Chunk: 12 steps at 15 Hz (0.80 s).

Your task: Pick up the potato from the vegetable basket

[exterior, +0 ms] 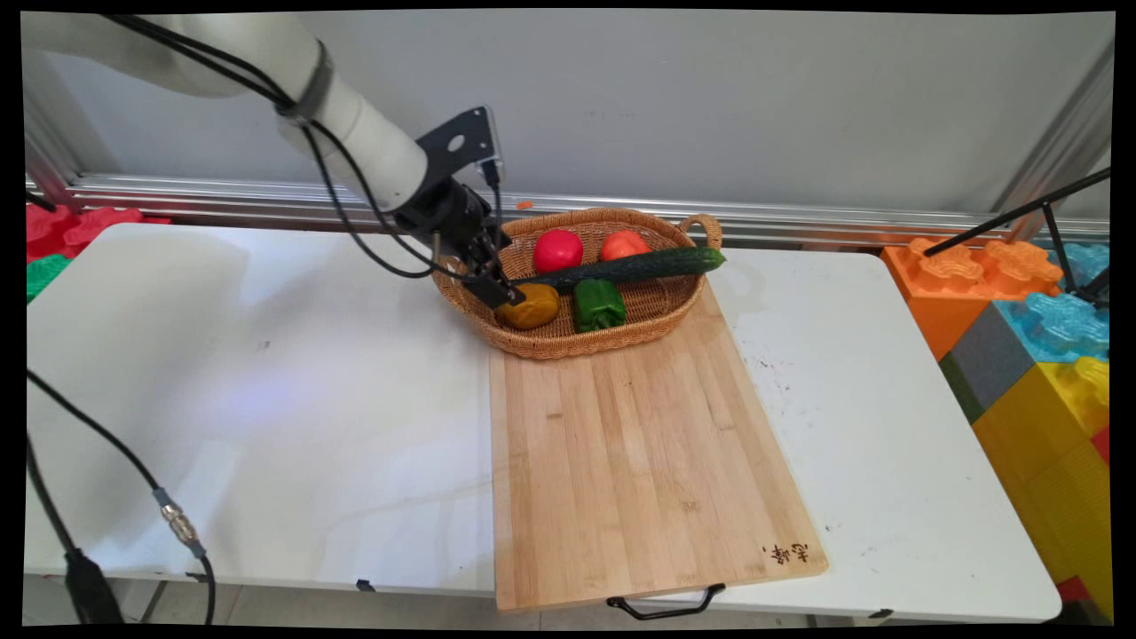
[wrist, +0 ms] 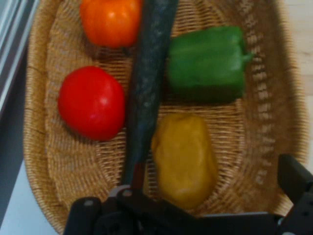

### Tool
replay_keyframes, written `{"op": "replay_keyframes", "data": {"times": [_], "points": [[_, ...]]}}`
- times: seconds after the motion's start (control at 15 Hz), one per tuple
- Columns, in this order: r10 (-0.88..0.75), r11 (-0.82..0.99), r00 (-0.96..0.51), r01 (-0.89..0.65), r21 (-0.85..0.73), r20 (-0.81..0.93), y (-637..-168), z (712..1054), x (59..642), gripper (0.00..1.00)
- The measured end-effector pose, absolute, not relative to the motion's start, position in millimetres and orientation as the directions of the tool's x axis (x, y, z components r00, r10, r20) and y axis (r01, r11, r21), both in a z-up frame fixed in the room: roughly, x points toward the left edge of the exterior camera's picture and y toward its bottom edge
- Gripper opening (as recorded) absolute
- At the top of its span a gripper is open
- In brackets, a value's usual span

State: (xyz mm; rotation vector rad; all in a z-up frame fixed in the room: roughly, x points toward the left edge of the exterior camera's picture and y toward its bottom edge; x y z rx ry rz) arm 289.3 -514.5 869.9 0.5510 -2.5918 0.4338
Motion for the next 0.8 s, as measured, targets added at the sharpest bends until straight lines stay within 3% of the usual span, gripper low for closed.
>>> {"op": "replay_keyframes", "data": {"times": [0.8], "points": [[-0.445,0.832,-0.769,-0.544,-0.106,0.458,-558.4,805.9,270.8,1.00]]}}
